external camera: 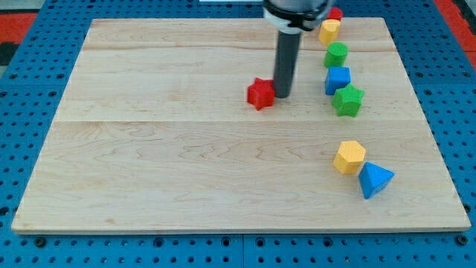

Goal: Nudge the green star up a bit

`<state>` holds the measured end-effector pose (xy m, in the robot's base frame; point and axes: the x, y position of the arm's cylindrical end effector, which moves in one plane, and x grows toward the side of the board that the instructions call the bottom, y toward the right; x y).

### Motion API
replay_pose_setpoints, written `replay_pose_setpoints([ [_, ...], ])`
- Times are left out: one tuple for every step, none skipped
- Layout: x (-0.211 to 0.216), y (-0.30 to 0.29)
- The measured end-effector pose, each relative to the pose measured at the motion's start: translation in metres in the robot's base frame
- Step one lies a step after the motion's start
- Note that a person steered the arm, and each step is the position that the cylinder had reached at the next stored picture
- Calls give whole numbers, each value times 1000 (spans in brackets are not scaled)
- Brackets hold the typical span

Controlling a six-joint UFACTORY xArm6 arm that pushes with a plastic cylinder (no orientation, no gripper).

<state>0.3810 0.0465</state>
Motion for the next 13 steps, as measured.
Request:
replay_pose_setpoints([
  [0, -82],
  [0, -82],
  [1, -74],
  [1, -74],
  [2, -75],
  [2, -74],
  [7, -46],
  [8, -2],
  [16, 30],
  [24, 36],
  [45, 42],
  [56, 107],
  [58, 147],
])
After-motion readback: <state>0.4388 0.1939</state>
